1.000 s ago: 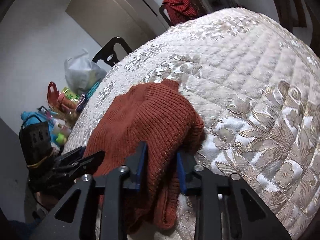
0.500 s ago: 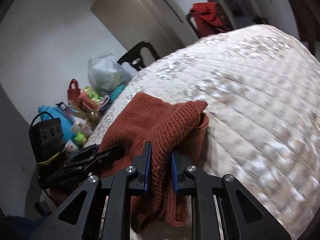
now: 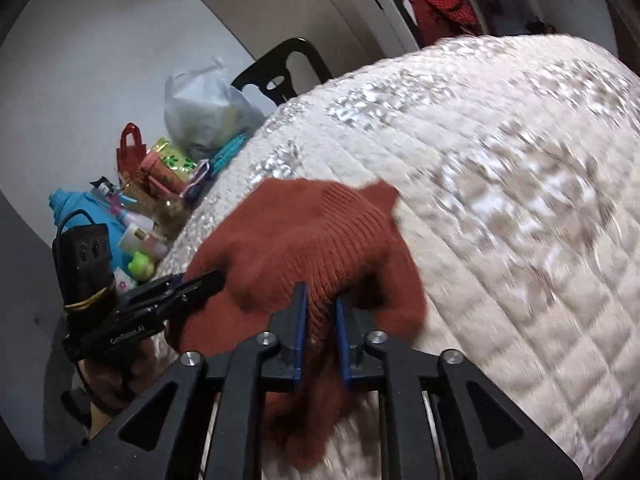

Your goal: Fold small clothes

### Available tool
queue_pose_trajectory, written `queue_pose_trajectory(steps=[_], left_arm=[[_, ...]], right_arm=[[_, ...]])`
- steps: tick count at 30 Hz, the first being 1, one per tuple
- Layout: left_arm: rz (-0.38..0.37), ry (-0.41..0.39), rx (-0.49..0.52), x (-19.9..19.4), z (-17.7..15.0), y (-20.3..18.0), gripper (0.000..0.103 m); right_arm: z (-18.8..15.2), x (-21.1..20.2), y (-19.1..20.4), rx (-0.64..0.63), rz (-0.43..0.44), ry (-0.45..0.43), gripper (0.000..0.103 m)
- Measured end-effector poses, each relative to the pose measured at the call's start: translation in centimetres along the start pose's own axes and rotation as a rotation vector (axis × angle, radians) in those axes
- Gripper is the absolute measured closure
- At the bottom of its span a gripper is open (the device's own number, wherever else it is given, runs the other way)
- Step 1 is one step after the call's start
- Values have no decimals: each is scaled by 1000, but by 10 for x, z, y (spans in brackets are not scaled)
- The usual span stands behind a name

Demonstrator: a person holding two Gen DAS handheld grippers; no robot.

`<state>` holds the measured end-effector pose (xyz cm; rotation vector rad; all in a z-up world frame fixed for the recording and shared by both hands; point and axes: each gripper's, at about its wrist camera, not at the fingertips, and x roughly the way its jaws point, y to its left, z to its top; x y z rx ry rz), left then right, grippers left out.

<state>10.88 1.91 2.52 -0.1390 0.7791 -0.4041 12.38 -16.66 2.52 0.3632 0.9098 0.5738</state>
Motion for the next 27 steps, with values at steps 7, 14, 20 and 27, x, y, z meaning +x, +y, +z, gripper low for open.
queue_pose_trajectory(steps=[7,14,20,27], left_arm=[[55,-49,11,-25,-9,4,62],[84,-70,69,-37,-27,-12,62],[163,-56,77,-37,-37,-18,62],[217,-74,54,-46,-52,-29,60]], right_arm=[[-33,-16,9,-50,-27,77,88],[-39,-38,27,-87,-56,-48,88],[-53,-19,45,-232,-140,15,88],[-63,-22,48,-275,-232,4,88]])
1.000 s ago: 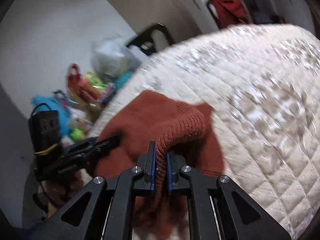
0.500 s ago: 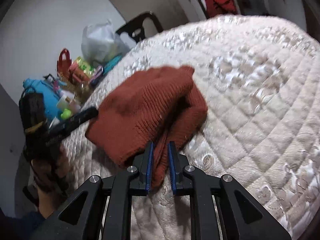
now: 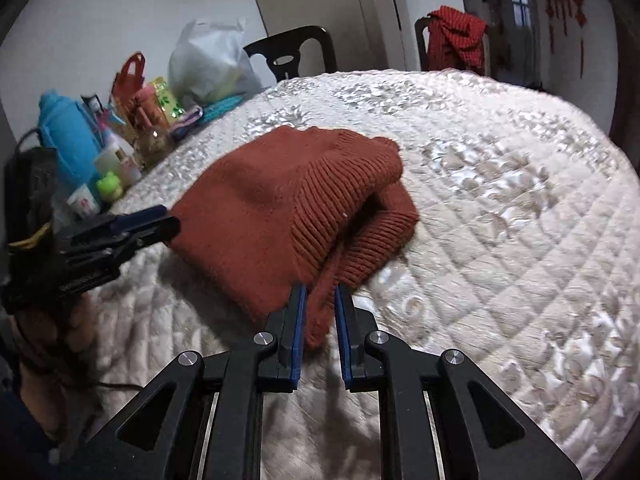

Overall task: Fold small clothes
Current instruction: 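Open both tools and pull them back from the folded sweater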

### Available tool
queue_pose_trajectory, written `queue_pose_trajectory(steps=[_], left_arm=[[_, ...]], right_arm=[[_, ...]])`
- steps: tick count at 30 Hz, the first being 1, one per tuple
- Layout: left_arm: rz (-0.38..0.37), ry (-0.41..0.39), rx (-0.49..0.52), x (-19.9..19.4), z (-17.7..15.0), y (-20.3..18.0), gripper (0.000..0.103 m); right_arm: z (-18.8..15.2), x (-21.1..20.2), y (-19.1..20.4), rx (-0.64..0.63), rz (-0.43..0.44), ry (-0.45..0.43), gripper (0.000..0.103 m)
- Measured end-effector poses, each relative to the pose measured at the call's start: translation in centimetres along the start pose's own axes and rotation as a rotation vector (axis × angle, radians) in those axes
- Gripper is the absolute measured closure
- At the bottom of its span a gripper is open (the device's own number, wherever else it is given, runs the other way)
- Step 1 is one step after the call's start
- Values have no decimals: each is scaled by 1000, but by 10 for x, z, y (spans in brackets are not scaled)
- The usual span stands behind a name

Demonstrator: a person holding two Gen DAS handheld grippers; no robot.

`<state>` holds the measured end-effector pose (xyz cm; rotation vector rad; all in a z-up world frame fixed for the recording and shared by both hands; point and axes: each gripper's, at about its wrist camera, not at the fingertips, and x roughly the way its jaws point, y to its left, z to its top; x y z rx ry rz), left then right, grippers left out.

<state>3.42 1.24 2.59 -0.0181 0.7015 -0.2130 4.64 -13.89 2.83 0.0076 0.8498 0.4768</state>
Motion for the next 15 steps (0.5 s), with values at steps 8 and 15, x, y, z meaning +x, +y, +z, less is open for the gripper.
queue_pose_trajectory(steps=[8,15], left_arm=[[61,25,-25,5,-12,-3,49],[86,75,-39,14,-21,-1,47]], right_arm=[[-14,5,7,-68,-50,28,72],[-18,10,11,-100,-104,42,62]])
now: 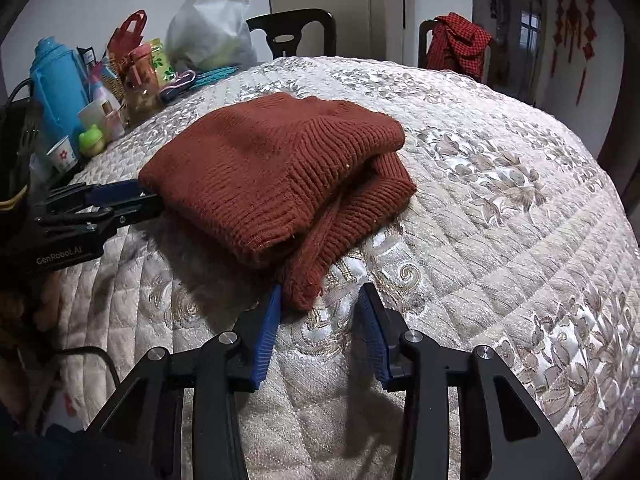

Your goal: Fold small clothes

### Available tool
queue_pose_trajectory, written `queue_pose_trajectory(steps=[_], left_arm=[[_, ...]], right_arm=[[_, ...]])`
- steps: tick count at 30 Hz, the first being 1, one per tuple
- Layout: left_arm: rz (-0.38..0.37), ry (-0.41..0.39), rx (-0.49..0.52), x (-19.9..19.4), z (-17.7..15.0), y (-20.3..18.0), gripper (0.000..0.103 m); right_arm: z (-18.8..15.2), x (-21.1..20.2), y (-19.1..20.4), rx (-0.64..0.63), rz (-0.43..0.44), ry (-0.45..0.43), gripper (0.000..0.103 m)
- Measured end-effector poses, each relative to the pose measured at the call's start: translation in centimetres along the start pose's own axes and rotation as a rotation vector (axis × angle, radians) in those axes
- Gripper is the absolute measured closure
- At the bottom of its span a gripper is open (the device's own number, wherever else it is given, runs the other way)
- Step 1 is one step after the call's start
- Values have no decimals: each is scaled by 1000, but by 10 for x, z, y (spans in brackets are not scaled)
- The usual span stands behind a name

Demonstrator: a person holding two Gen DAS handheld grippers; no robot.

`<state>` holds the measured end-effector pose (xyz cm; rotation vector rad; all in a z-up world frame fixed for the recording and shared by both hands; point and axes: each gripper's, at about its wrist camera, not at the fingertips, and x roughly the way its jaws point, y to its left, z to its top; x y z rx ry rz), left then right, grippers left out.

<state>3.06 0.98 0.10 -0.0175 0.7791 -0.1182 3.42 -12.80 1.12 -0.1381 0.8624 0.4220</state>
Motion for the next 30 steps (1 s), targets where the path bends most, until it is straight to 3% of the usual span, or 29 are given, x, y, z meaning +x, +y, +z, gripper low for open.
queue_pose_trajectory(steps=[30], left_arm=[[17,6,-5,2,-1,-3,46]], right_arm=[[-2,-2,-1,30,23,-12,60]])
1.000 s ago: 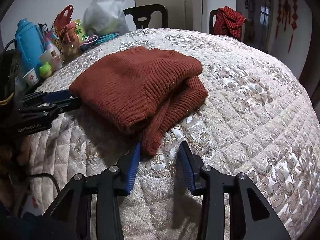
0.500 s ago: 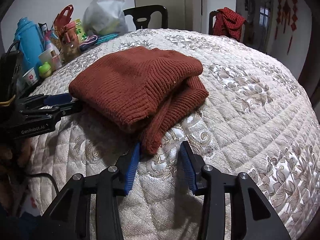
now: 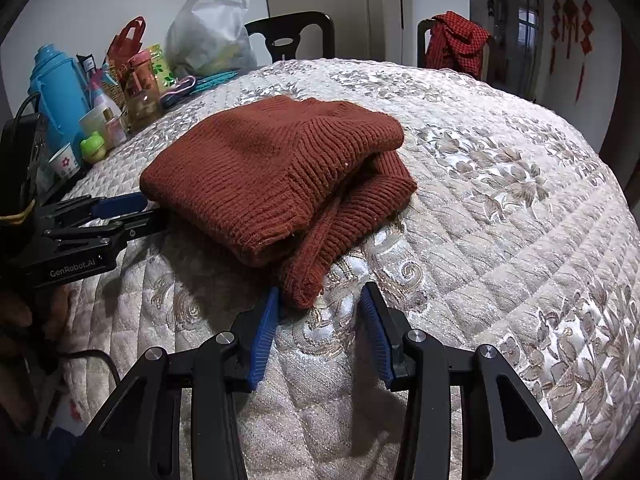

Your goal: Fold small clothes

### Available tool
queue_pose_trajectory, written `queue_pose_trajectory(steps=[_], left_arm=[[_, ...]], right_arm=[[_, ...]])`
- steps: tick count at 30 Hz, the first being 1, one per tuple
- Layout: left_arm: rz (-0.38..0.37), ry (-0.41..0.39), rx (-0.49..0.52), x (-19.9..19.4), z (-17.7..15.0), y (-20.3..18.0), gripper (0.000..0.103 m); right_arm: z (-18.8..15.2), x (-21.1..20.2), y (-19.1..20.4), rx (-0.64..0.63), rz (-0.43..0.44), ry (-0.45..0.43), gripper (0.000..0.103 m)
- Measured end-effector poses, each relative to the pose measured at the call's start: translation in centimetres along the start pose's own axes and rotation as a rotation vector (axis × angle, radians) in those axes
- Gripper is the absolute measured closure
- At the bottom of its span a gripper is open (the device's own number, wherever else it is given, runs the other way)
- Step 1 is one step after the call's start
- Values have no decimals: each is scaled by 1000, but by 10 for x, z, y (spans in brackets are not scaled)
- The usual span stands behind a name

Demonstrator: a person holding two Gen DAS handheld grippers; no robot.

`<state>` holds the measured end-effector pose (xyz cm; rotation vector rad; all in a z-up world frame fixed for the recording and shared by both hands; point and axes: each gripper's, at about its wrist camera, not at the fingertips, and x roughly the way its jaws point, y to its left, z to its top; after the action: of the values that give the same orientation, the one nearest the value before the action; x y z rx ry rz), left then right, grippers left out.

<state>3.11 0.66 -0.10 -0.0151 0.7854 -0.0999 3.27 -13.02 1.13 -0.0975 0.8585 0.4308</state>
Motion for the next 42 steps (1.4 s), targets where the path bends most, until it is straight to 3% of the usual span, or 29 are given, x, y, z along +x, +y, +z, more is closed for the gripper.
queue_pose_trajectory(steps=[42], left_arm=[[18,2,15,-1,0,-2,46]], right_arm=[[0,-1,-4,27,26,-6,60]])
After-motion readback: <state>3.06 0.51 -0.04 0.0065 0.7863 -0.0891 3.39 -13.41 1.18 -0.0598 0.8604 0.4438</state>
